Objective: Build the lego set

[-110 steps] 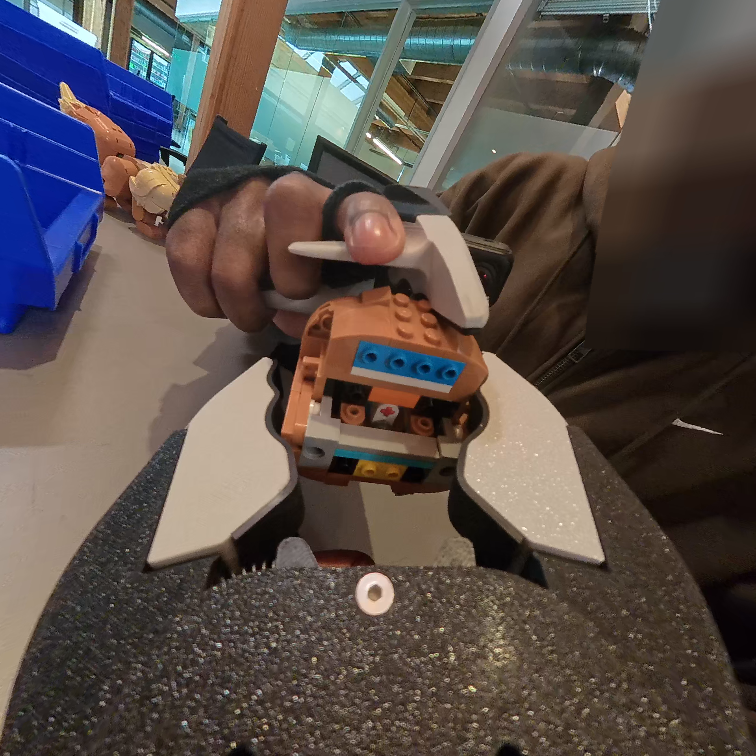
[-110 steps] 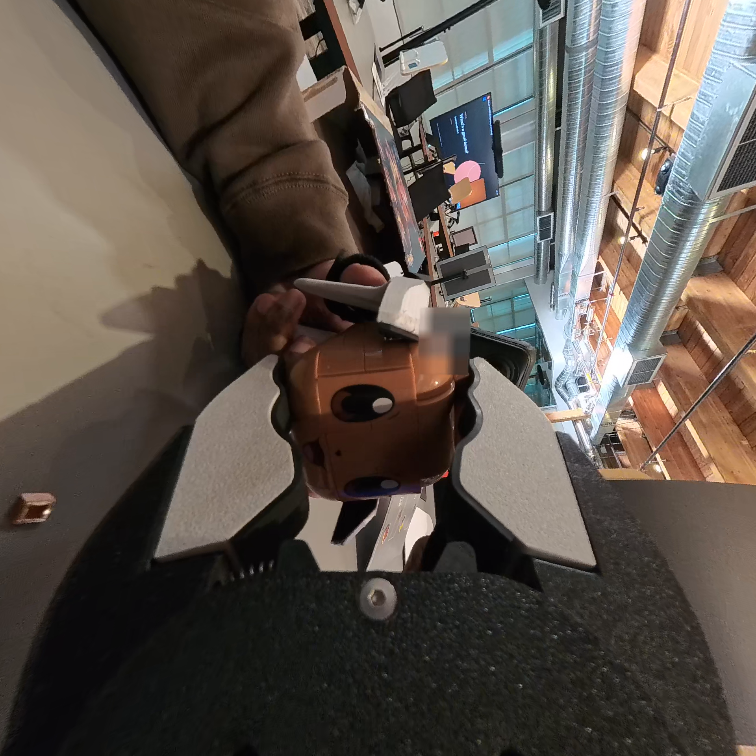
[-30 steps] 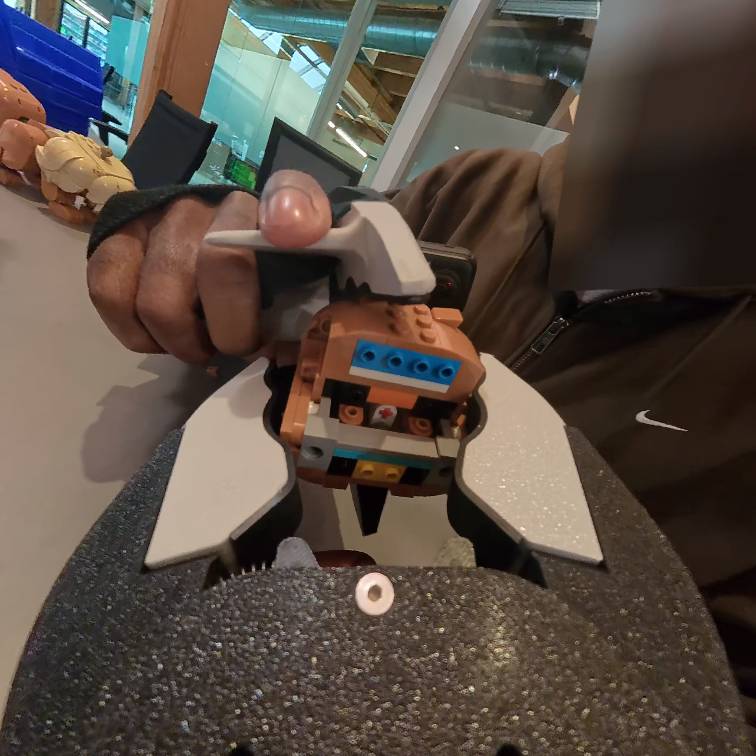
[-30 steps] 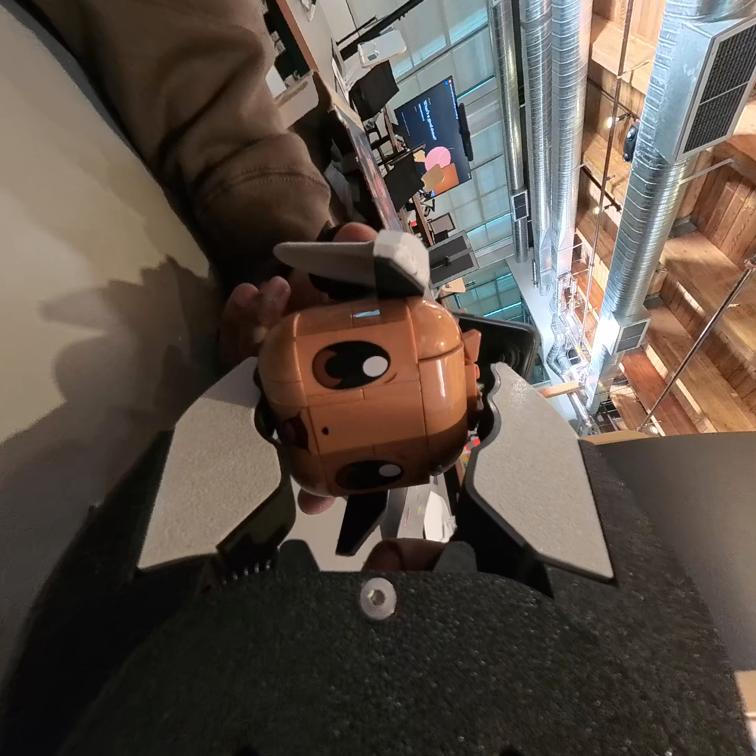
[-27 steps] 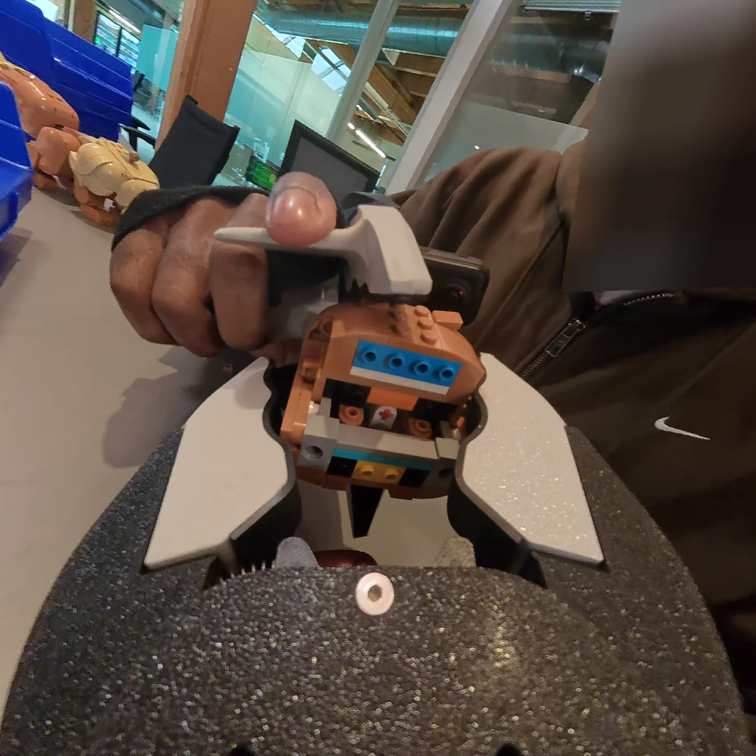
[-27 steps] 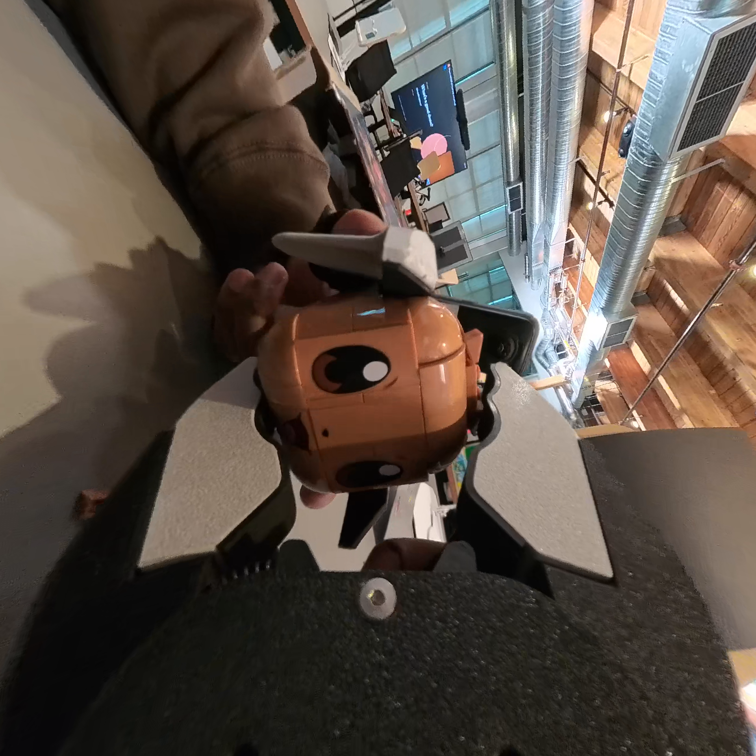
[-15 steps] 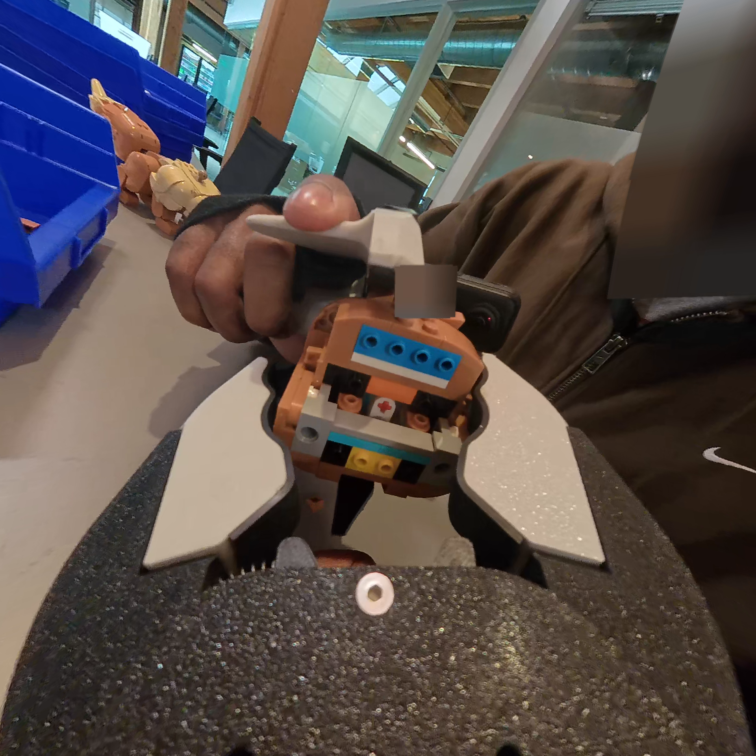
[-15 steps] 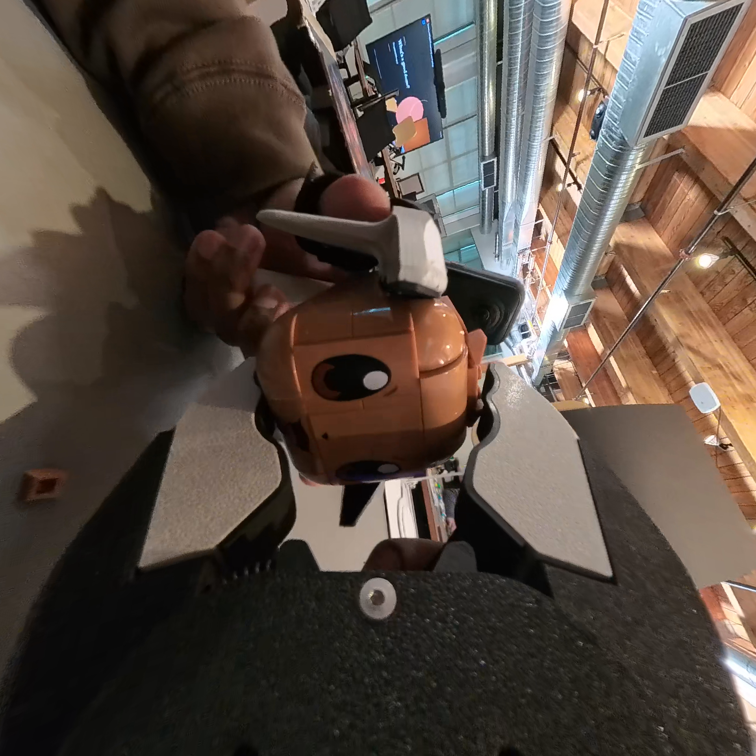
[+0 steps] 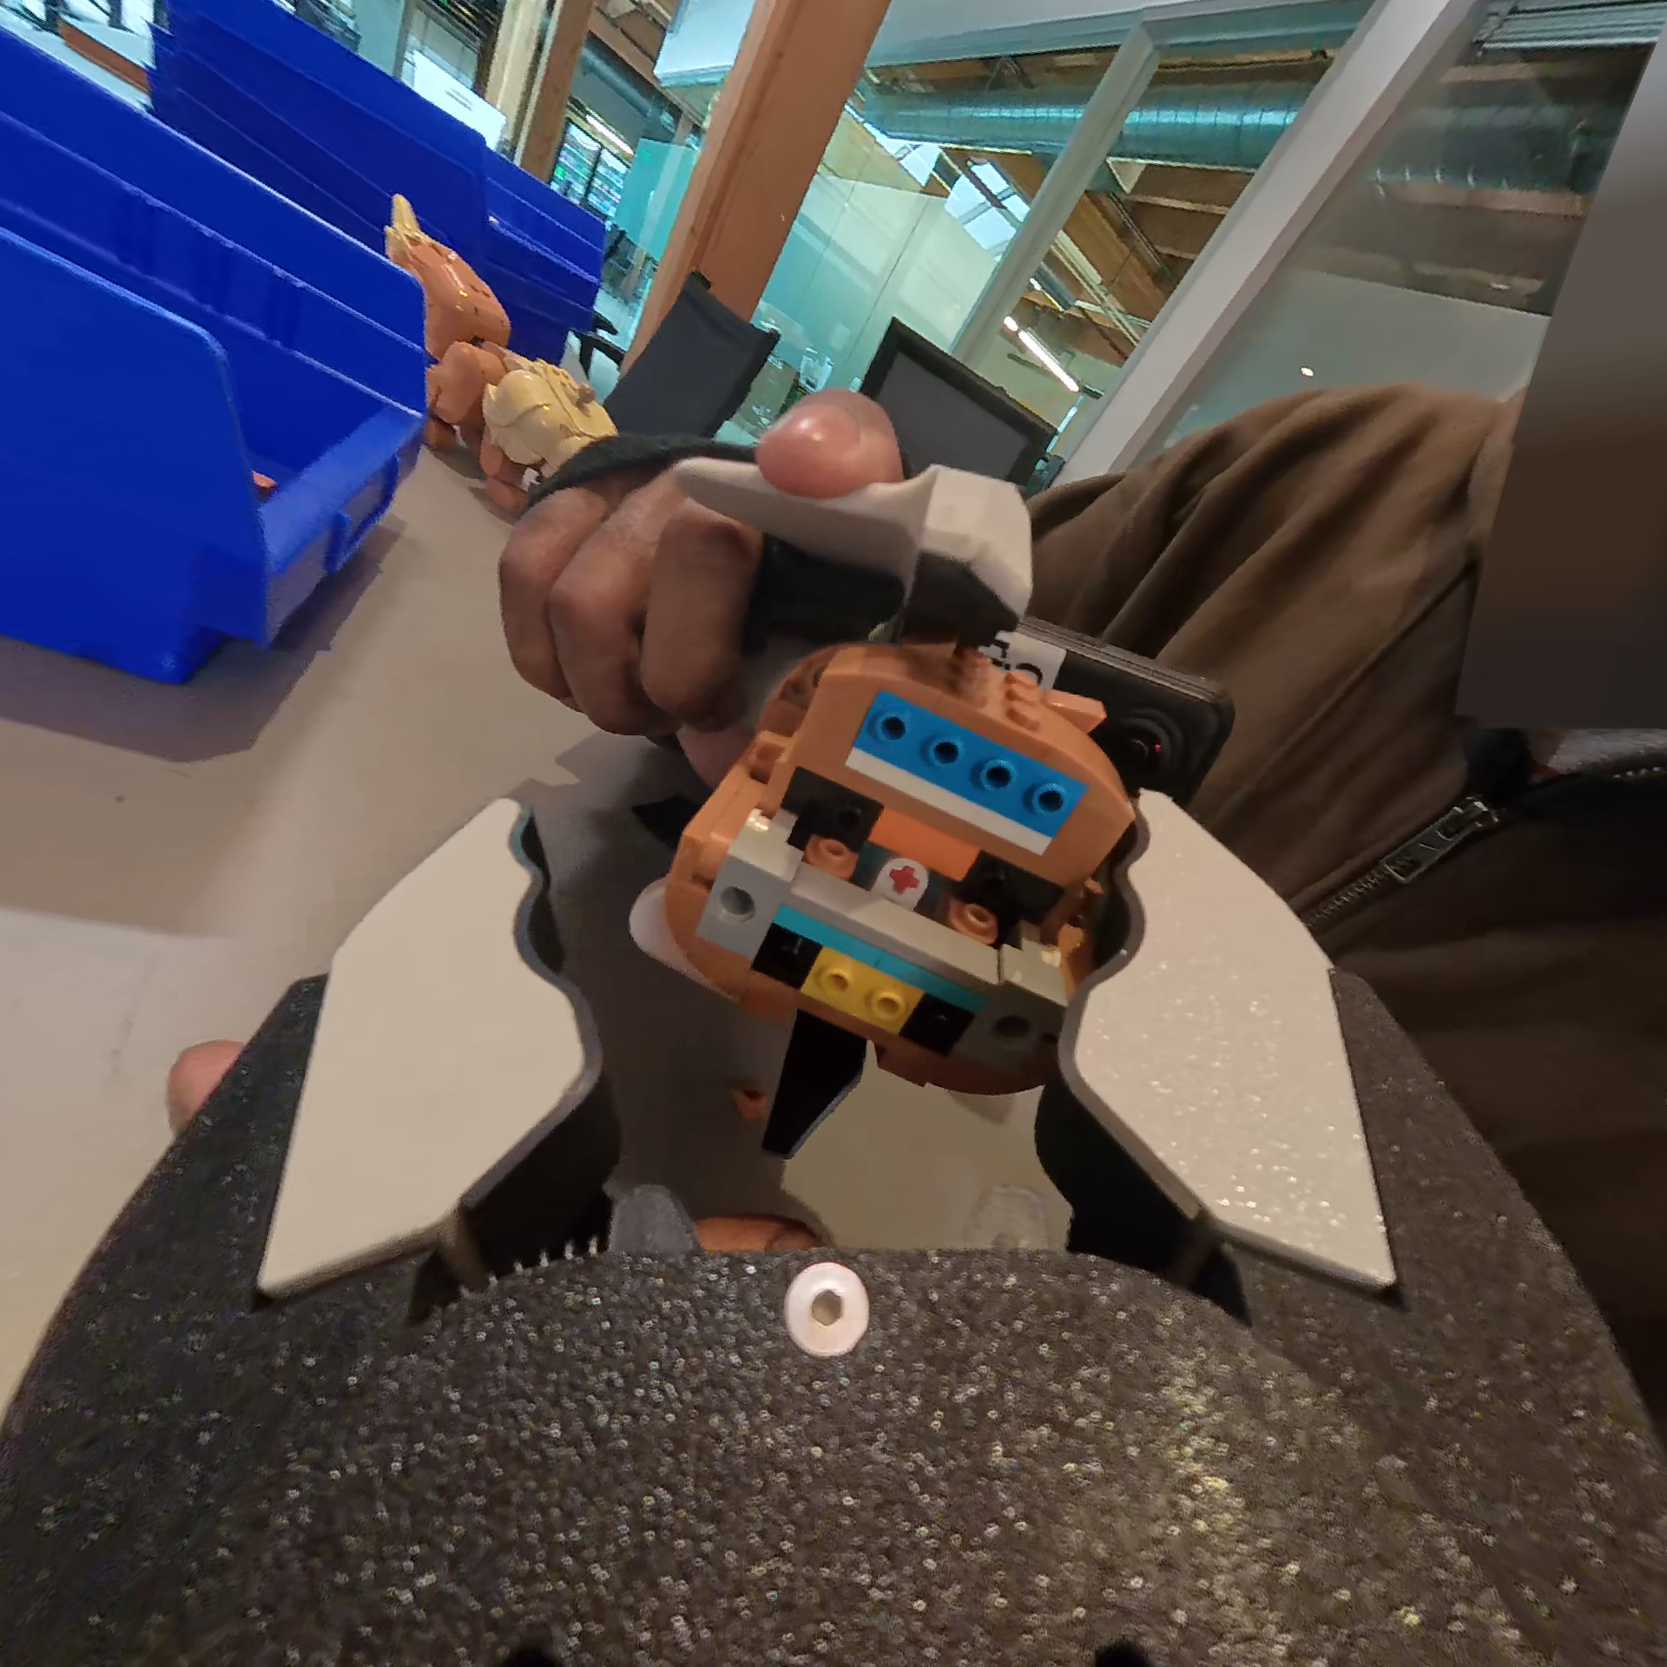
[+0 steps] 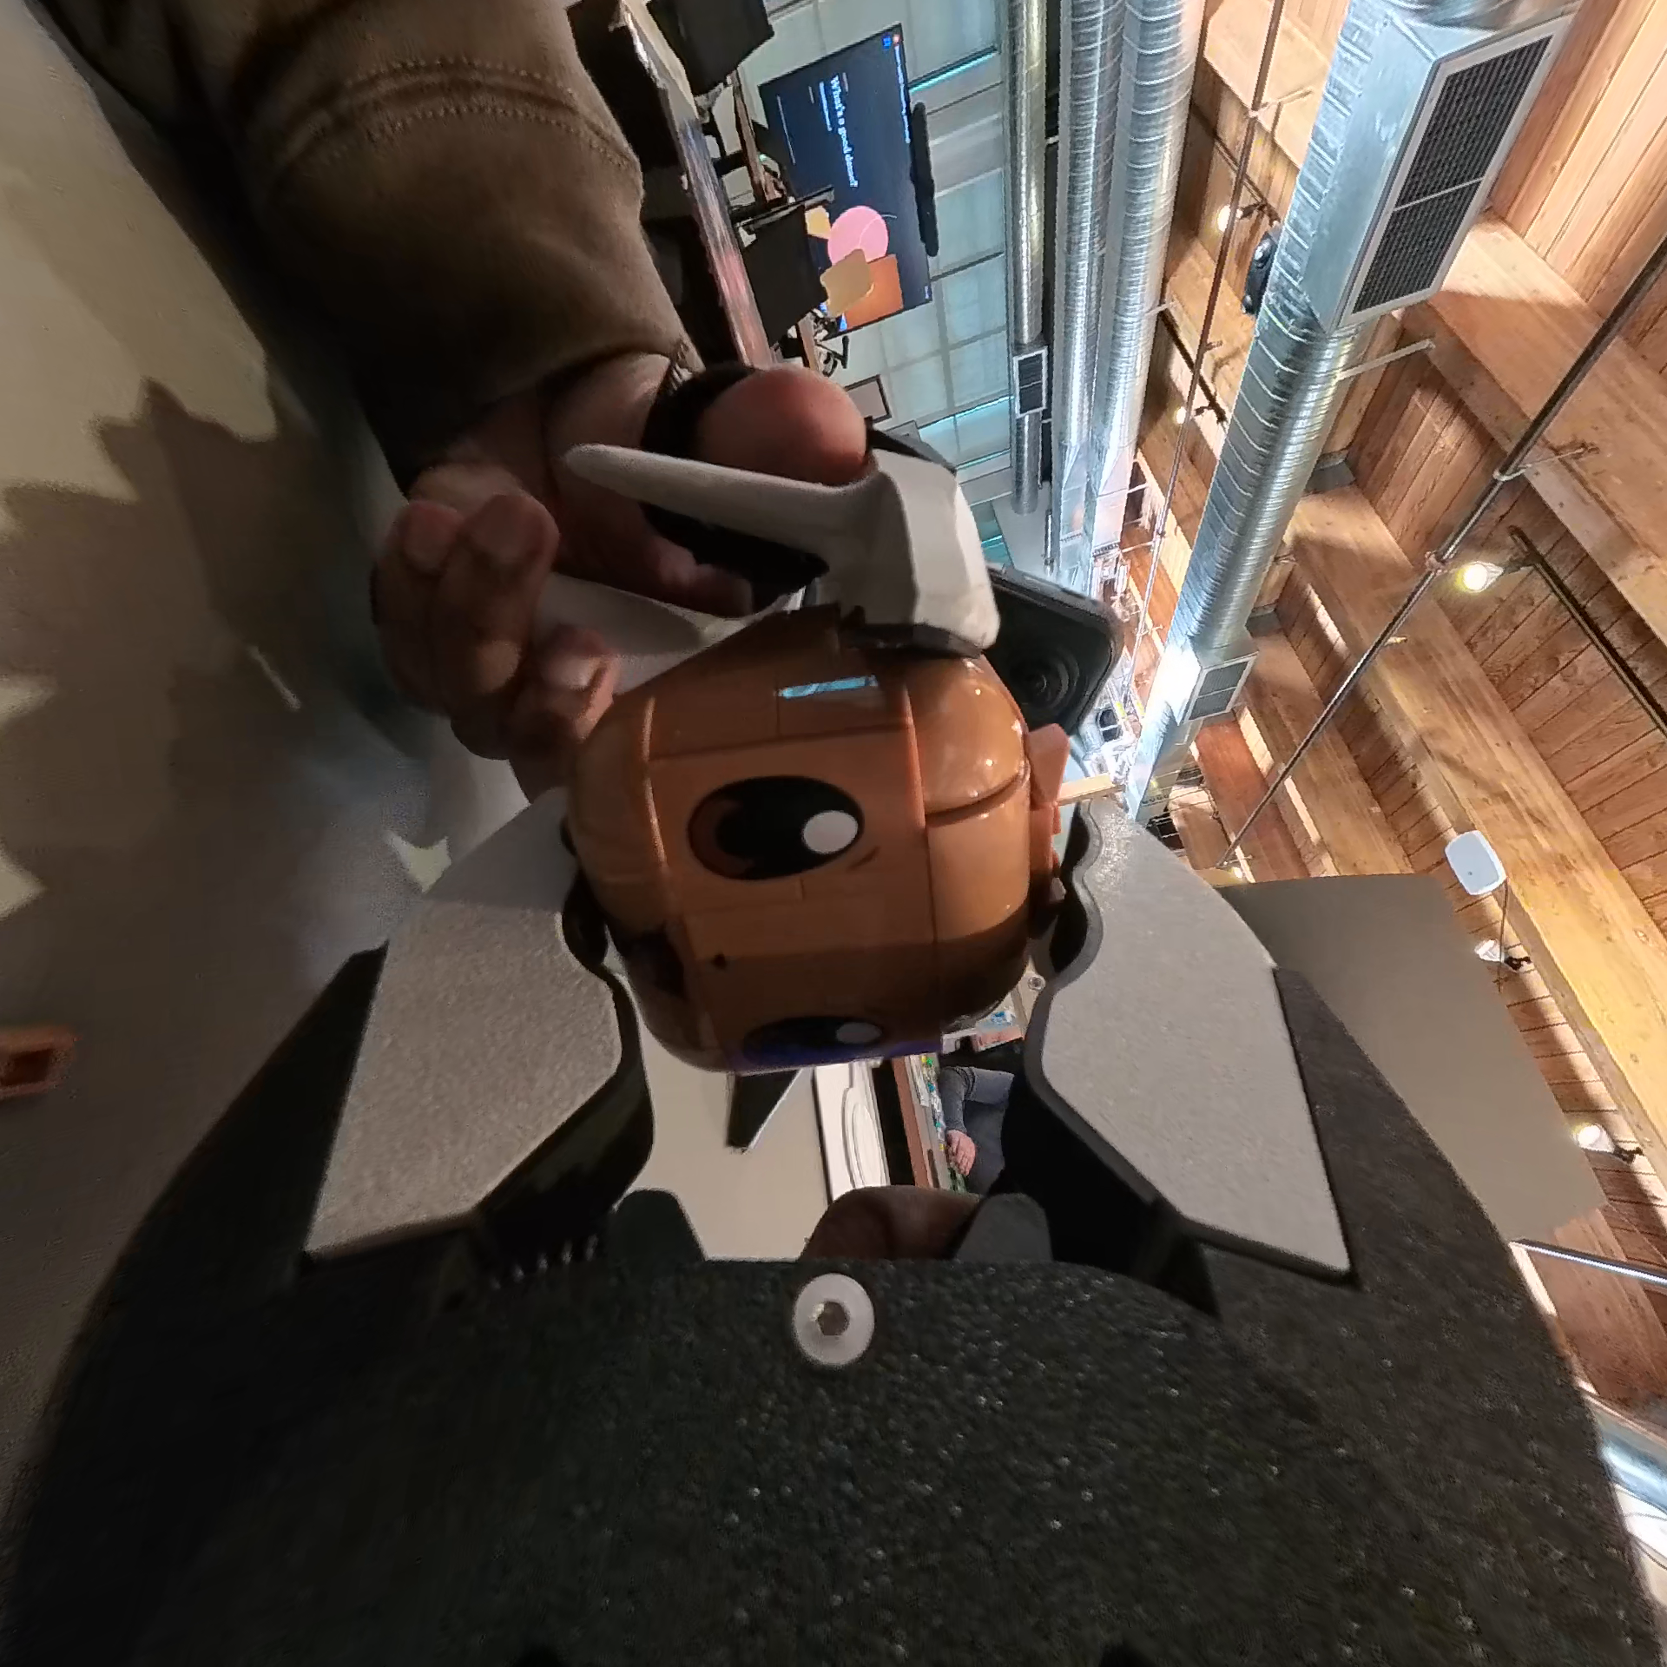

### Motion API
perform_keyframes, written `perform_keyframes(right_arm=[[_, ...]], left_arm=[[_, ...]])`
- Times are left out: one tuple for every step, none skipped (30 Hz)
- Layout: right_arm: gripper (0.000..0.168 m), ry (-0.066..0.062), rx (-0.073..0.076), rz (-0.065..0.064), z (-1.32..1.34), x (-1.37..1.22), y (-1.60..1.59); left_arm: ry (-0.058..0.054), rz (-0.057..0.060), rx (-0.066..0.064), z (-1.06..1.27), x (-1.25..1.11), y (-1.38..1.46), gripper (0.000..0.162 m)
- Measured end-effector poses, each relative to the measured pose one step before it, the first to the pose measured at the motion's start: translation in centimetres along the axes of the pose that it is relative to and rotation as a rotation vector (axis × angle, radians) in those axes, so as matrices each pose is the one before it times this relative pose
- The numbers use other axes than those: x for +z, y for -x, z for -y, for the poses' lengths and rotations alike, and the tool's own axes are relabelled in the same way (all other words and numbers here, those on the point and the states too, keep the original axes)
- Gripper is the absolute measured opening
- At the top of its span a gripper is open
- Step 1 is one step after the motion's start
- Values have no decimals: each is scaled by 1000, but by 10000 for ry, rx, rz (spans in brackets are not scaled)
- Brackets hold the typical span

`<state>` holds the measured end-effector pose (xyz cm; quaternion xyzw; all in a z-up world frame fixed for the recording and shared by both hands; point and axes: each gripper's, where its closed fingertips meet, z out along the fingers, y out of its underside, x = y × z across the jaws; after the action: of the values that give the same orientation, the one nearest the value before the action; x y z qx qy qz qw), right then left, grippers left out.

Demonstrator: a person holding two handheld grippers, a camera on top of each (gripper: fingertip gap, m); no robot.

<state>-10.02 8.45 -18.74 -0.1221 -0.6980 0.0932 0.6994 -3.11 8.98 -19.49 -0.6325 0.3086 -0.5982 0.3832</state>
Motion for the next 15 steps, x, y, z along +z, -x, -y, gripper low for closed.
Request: perform_keyframes(right_arm=[[98, 6, 28, -29, -49, -2, -52], [98, 15, 15, -38, -48, 1, -80], [98, 1, 7, -40, -24, -9, -75], [98, 10, 7, -24, -39, -6, -45], [98, 10, 3, -30, -31, 4, -42], [98, 13, -5, -44, -29, 1, -54], [97, 5, -9, -74, -24, -23, -119], [97, 9, 4, -68, -25, -14, -142], [98, 35, 25, -42, -81, -10, -121], [97, 18, 29, -27, -87, -7, -77], [97, 17, 39, -2, -98, 4, -31], [97, 33, 49, 27, -103, 31, 41], [97, 51, 21, 22, -109, 45, 63], [97, 32, -19, 1, -65, 16, 34], [97, 14, -15, 0, -17, 9, 21]], left_arm=[[-62, 114, 63, 133, -21, 123, 119], [-74, 89, 45, 147, -31, 94, 119], [-70, 85, 26, 140, -20, 111, 121], [-60, 93, 33, 96, -19, 133, 123], [-90, 62, 43, 121, -50, 96, 124], [-87, 40, 30, 121, -58, 82, 124], [-131, 31, 17, 188, -106, 72, 124], [-215, 8, 0, 326, -172, 68, 124], [-229, -18, -8, 370, -201, 16, 124], [-198, -7, -14, 340, -209, 32, 124], [-152, -21, -29, 270, -170, 6, 124], [-119, -70, -65, 159, -88, -47, 124], [15, -52, -57, -72, 11, -14, 123], [136, 48, 57, -258, 67, 83, 123], [167, 92, 132, -303, 82, 107, 123]])
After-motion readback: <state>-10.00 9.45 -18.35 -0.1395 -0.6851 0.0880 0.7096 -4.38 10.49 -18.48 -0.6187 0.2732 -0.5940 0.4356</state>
